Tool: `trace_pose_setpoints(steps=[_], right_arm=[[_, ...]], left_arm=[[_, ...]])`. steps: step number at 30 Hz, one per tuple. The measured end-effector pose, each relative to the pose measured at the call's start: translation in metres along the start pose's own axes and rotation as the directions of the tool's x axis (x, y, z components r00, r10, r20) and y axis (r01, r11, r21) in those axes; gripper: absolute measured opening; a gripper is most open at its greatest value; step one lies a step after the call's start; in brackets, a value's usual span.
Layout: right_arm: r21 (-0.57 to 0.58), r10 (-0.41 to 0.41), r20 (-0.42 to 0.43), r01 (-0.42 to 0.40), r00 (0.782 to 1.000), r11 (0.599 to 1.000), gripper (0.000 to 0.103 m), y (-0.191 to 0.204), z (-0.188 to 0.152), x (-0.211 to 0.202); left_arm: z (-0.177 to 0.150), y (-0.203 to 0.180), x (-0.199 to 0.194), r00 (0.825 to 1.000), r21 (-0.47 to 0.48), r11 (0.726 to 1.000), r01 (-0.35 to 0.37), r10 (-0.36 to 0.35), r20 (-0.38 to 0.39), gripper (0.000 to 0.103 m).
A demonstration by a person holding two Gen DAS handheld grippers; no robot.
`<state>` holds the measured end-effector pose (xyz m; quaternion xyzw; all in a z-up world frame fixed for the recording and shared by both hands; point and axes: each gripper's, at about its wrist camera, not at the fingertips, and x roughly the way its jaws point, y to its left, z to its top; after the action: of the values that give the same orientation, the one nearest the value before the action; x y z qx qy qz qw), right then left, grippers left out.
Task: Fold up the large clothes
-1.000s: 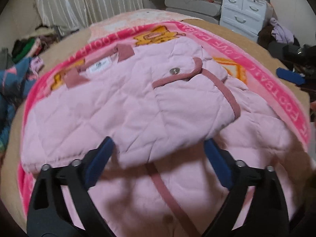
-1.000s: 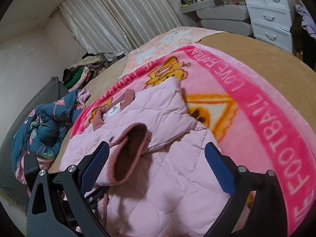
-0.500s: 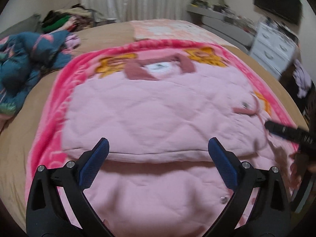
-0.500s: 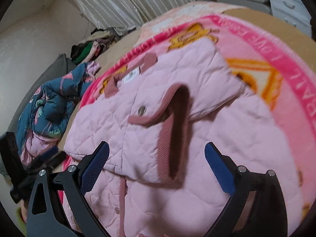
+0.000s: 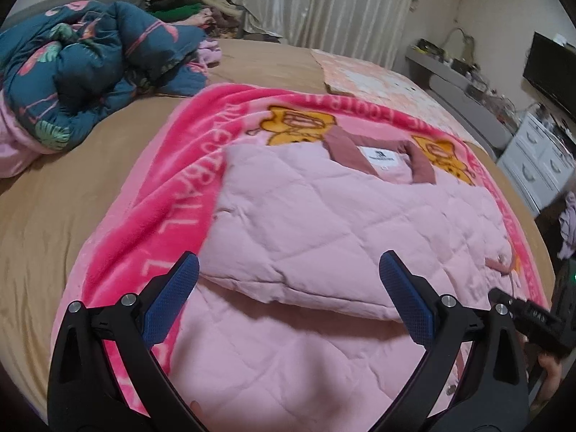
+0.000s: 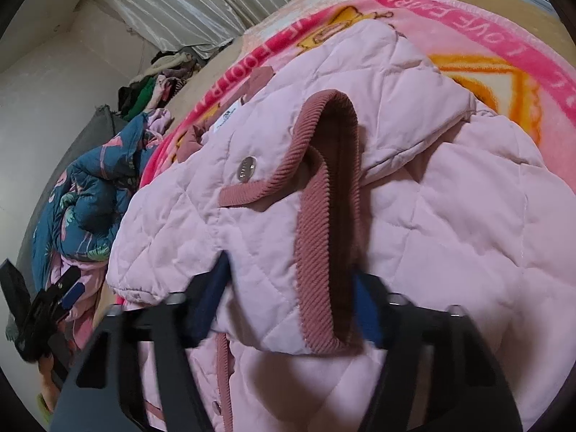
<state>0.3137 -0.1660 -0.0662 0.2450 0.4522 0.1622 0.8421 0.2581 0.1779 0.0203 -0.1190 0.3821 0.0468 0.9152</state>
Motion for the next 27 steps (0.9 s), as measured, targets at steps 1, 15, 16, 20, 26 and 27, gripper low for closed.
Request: trace_pose_setpoints(steps=[1,15,16,20,26,27], right_arm=[[-0.013,0.008,0.004,-0.008,1.0,1.0,0.031,0.002,-0.001,0.0],[-0.429,0.062,0.244,0.05,0.968,0.902,0.016,0.091,0.1,-0.065],[-0.432,0.046,0.25,0.069,0.967,0.899,0.016,0.09,0.108,-0.063],[-0.408,0.002,0.232,0.096,0.973,0.908,0.016,0.069,0.118,-0.05],[-0.348,-0.035,0.191,0.101,0.981,0.932,0.016,0.034,0.107,-0.031],[-0.344,-0.042,0.186,0.105,0.982,0.933,0.016,0.034,0.103,-0.027]], left_arm=[[0.001,0.002,0.001,1.0,-0.005,1.0,-0.003,0.003,0.001,0.094],[0.027,0.009,0.009,1.0,-0.071,0.997,0.003,-0.002,0.009,0.094],[0.031,0.008,0.01,1.0,-0.073,0.997,0.001,-0.001,0.008,0.094],[0.038,-0.001,0.018,1.0,-0.064,0.998,0.007,-0.007,0.005,0.094],[0.039,-0.02,0.038,1.0,-0.016,1.0,0.007,-0.008,-0.03,0.094],[0.039,-0.023,0.041,0.999,-0.008,1.0,0.01,-0.01,-0.035,0.094]])
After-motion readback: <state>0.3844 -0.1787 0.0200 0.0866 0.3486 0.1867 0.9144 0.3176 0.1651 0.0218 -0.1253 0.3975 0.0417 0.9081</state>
